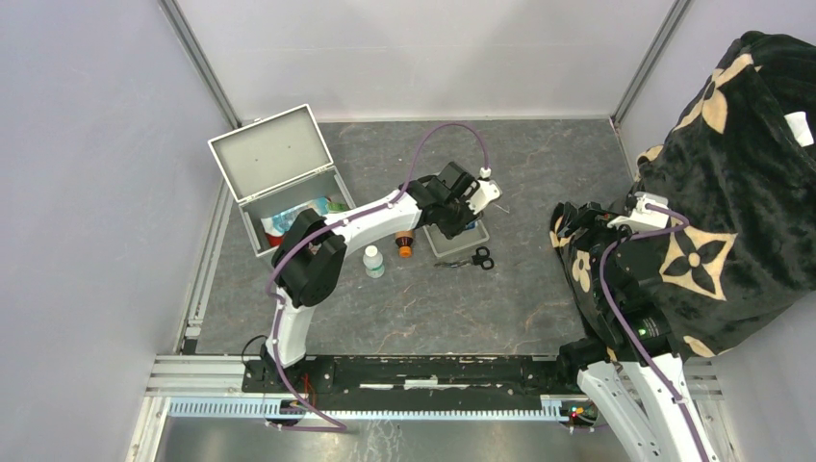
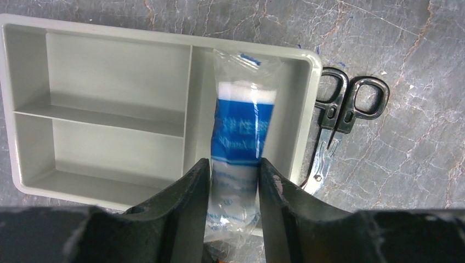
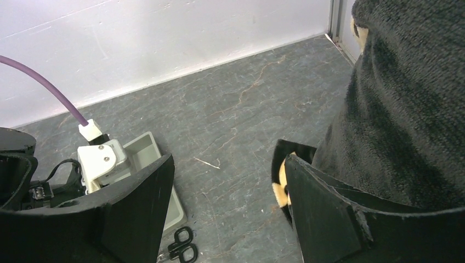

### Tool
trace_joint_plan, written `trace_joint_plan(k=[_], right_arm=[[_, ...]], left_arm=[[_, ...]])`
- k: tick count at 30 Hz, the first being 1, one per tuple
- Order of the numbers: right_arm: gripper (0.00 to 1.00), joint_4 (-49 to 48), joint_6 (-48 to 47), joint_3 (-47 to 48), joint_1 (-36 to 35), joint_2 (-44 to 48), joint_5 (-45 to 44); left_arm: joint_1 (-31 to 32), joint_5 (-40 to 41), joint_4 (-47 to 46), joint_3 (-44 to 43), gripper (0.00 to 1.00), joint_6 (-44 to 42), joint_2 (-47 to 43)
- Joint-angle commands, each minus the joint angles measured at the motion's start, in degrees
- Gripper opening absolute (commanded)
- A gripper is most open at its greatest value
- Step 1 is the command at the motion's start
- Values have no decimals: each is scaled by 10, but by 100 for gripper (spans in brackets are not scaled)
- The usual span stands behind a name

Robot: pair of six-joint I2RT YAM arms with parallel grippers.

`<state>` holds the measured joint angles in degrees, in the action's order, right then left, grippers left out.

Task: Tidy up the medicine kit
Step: Place the pill bottle in the medicine box compartment.

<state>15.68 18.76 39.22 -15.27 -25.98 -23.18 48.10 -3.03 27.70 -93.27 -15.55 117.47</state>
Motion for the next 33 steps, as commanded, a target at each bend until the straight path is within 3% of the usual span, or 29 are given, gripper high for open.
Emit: trace_joint_plan(k=[1, 13, 17, 26, 29, 33], right_arm=[[80, -1, -8, 16, 0, 1, -1], [81, -16, -10, 7, 0, -10, 33], [82, -35, -17, -3, 0, -37, 99], [83, -92, -15, -4, -4, -167, 280], [83, -99, 9, 7, -32, -230, 289], [81, -116, 39, 45, -139, -319, 236]], left_arm=[[0, 6, -7, -1, 47, -18, -3], [-5, 85, -3, -25, 60, 45, -40], [-8, 143, -13, -6, 64, 110, -100], [-72, 219, 3, 129, 71, 299, -257], [-89, 254, 20, 176, 71, 336, -304], [-110, 300, 27, 215, 71, 359, -372]])
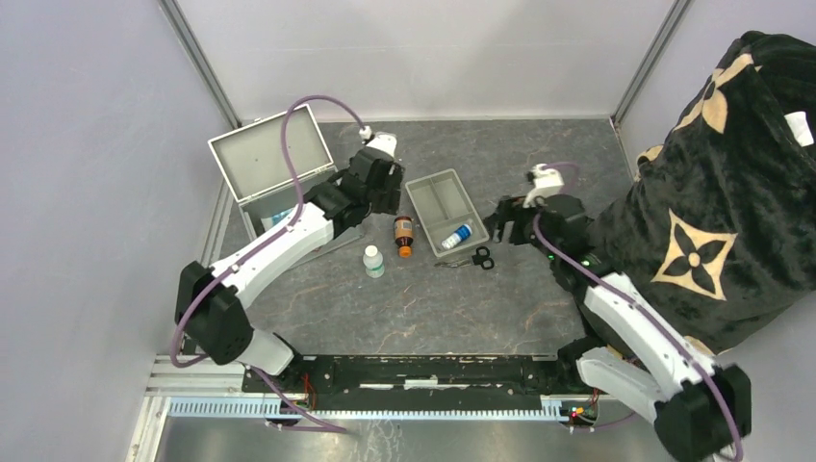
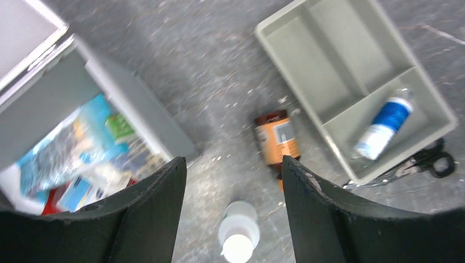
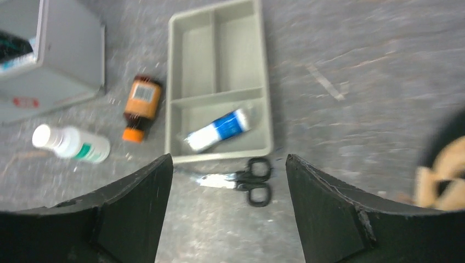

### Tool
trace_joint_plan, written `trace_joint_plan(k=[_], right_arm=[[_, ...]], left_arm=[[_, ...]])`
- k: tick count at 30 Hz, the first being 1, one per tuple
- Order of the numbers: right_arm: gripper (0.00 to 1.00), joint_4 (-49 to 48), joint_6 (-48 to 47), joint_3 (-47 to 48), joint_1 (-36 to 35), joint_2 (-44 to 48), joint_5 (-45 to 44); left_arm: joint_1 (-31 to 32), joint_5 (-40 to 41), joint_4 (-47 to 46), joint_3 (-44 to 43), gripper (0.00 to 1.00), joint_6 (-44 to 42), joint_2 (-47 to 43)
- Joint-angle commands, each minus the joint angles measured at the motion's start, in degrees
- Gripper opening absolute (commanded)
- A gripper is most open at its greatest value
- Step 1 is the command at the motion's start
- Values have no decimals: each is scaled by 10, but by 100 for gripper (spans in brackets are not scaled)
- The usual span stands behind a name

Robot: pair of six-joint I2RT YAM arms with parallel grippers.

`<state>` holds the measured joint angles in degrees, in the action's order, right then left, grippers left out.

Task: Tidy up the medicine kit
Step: Place the pill bottle in the medicine box compartment, then pick up the pill bottle at the center of the board.

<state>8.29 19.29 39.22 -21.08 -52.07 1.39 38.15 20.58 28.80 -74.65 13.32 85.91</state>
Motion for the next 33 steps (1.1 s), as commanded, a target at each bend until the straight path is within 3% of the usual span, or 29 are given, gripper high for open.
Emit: trace_joint_plan(k=[1, 6, 11, 19, 33], right_arm=[[81, -44, 44, 63, -103, -87, -27], [78, -39, 95, 153, -179, -236, -32], [76, -17, 104, 269, -221, -371, -40], [75, 21, 105, 392, -239, -523, -67], [70, 64, 85, 464, -243, -627, -103]], left_arm=[[-16, 85, 19, 33, 71, 73, -70], [-32, 209, 22, 53, 76, 86, -134], [-35, 253, -14, 89, 78, 75, -188], [-35, 252, -31, 122, 78, 67, -207], [-35, 209, -29, 123, 78, 80, -212]])
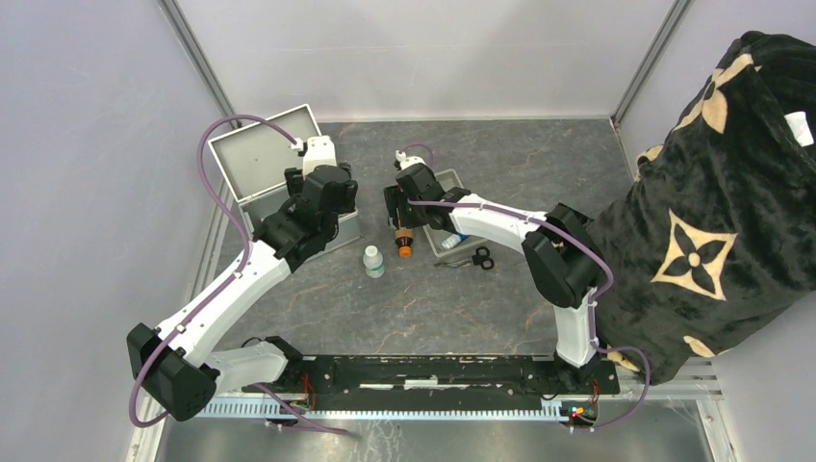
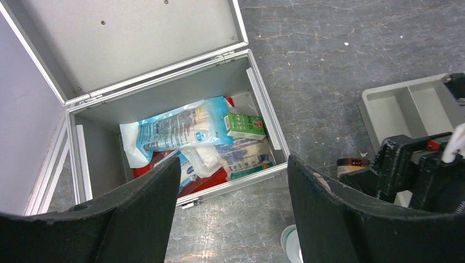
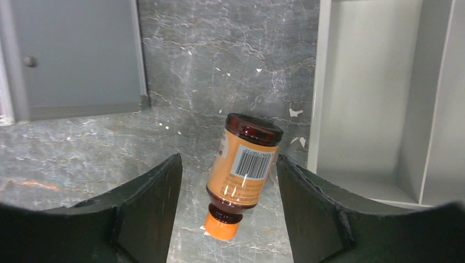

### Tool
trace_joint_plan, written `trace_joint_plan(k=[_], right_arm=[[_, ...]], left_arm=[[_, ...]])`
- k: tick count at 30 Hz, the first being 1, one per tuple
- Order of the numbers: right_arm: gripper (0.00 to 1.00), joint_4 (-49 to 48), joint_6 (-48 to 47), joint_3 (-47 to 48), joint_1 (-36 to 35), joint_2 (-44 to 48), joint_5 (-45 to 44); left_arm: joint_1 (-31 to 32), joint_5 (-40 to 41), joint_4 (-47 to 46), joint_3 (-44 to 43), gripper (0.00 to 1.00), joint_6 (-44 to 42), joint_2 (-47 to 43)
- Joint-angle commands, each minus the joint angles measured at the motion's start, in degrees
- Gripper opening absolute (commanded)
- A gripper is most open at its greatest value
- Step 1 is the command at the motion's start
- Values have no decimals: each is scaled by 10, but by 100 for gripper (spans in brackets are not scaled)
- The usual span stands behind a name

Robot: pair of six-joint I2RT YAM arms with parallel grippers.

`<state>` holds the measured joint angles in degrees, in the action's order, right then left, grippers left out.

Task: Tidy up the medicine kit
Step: Pick up the pill bottle at the center of the board.

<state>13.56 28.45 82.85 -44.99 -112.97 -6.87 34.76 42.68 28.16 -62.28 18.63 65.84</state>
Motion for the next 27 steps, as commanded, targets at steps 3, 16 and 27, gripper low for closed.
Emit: trace_joint_plan(k=[3, 16, 27], right_arm=[[68, 18, -8, 34, -5, -33, -20], [59, 34, -25, 64, -5, -87, 9], [29, 3, -47, 74, -4, -60, 58]], left_arm=[[-1, -23, -21, 0, 78, 32, -9], [-1, -20, -19, 0, 77, 31, -1], [-1, -10, -18, 0, 77, 30, 1]])
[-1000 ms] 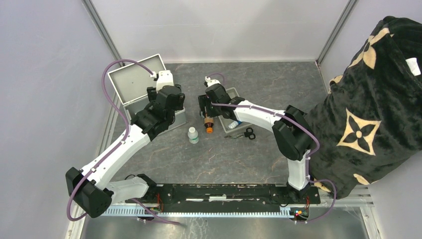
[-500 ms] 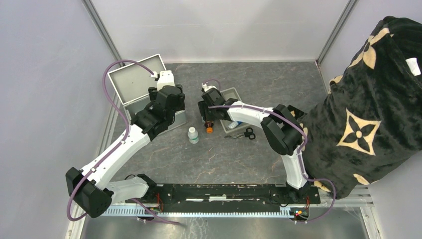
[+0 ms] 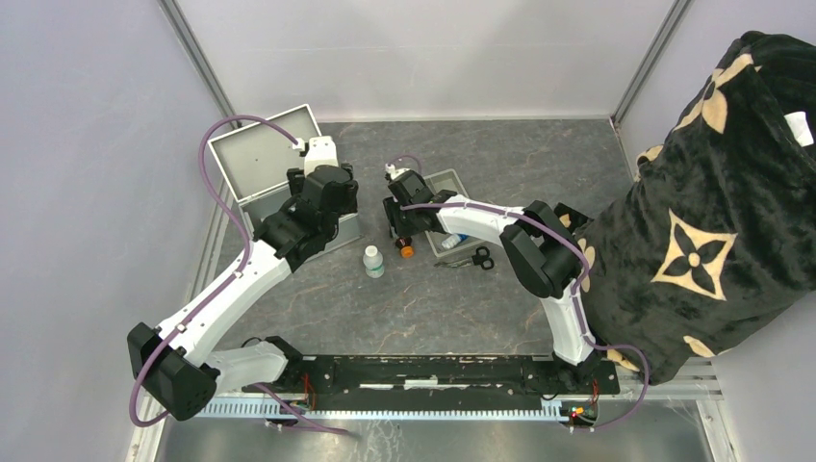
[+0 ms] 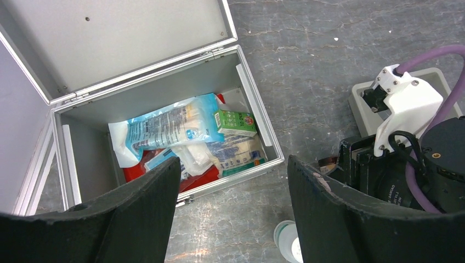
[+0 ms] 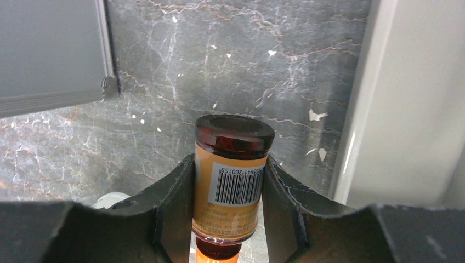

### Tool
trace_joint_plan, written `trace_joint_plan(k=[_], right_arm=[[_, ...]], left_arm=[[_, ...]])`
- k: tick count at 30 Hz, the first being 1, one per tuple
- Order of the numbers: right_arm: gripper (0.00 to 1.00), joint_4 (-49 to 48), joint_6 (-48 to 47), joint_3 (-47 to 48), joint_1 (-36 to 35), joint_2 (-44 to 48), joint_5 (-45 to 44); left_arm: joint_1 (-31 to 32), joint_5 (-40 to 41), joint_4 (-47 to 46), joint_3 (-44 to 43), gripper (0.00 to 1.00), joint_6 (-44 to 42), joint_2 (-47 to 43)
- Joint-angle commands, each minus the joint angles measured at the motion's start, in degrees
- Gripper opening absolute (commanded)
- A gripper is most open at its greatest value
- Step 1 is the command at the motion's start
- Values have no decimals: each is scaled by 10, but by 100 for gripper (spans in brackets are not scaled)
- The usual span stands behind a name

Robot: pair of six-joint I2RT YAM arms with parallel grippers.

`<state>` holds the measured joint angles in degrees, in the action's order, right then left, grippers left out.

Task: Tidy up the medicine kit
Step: Pick up the pill bottle at the center of the board, then place the pill bottle in the medicine box compartment.

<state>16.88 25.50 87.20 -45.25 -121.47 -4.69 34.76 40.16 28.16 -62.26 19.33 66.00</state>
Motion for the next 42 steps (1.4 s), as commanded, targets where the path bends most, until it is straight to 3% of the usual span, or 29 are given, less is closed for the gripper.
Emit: trace_joint_plan(k=[1, 10, 19, 26, 42], right_arm=[[27, -24, -24, 45, -2, 27, 45], [19, -27, -51, 78, 37, 88, 105], [17, 14, -197, 64, 125, 115, 51], [17, 35, -276, 64, 161, 89, 51], [16, 29, -304, 99, 173, 5, 27]], left_arm=[[-1, 17, -18, 0, 77, 23, 0], [-1, 27, -17, -1, 77, 22, 3], [-1, 27, -15, -2, 77, 22, 3], [-1, 26, -15, -2, 78, 20, 5], [-1, 20, -10, -7, 78, 19, 18]])
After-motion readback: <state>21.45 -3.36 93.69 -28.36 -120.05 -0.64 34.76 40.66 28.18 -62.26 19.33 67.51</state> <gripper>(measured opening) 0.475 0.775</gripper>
